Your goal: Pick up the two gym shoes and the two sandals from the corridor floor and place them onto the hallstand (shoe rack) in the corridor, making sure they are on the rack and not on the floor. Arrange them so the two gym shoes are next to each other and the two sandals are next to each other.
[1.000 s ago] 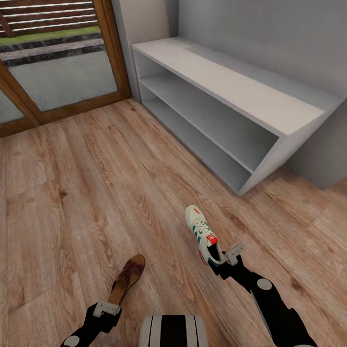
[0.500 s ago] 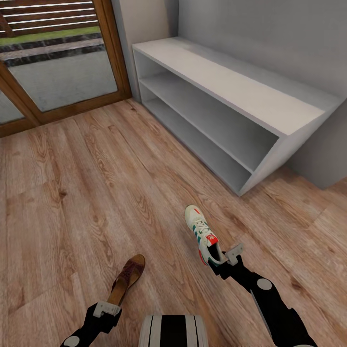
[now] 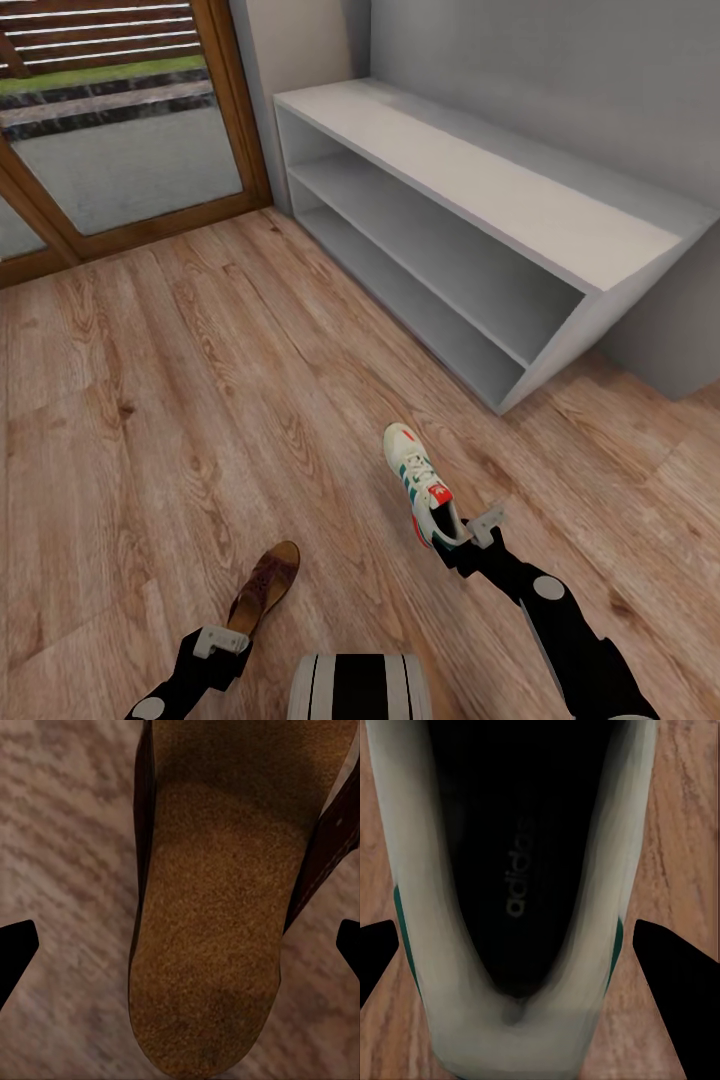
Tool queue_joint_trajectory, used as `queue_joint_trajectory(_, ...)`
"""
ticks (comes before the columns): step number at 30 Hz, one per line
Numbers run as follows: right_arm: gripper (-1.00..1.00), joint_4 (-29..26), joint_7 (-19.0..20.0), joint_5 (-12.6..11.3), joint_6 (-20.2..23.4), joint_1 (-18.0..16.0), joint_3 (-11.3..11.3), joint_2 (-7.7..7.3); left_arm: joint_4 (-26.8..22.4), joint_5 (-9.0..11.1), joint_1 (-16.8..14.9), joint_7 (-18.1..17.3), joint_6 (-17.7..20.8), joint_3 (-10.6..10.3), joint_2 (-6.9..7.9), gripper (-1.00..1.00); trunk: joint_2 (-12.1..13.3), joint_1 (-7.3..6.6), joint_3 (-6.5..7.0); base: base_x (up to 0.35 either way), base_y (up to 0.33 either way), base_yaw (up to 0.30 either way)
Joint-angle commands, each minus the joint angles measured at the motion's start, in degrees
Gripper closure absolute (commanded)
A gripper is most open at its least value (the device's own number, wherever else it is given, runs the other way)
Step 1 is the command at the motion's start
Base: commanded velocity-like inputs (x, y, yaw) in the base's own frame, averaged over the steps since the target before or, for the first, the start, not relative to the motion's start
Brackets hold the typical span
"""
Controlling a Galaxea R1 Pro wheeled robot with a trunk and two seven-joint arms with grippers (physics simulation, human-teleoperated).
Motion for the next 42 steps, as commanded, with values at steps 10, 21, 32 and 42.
queue_joint_trajectory(10, 1.0, -0.7, 0.3, 0.5, 0.1, 0.0, -0.1, 0.03, 0.0, -0.3, 0.0, -0.1, -0.2, 0.2, 0.01, -1.0, 0.0, -0.01, -0.03, 0.006, 0.0, 0.0)
queue_joint_trajectory(21, 1.0, -0.7, 0.3, 0.5, 0.1, 0.0, -0.1, 0.03, 0.0, -0.3, 0.0, -0.1, -0.3, 0.1, 0.01, -1.0, 0.0, -0.01, -0.03, 0.0, 0.0, 0.0)
queue_joint_trajectory(32, 1.0, -0.7, 0.3, 0.5, 0.1, 0.0, -0.1, 0.03, 0.0, -0.3, 0.0, -0.1, -0.3, 0.2, 0.08, -1.0, -0.1, 0.23, -2.34, 0.0, 0.0, 0.0)
queue_joint_trajectory(42, 1.0, -0.7, 0.3, 0.5, 0.1, 0.0, -0.1, 0.03, 0.0, -0.3, 0.0, -0.1, -1.3, 0.2, 0.09, -1.0, -0.2, 0.43, -4.96, 0.0, 0.0, 0.0)
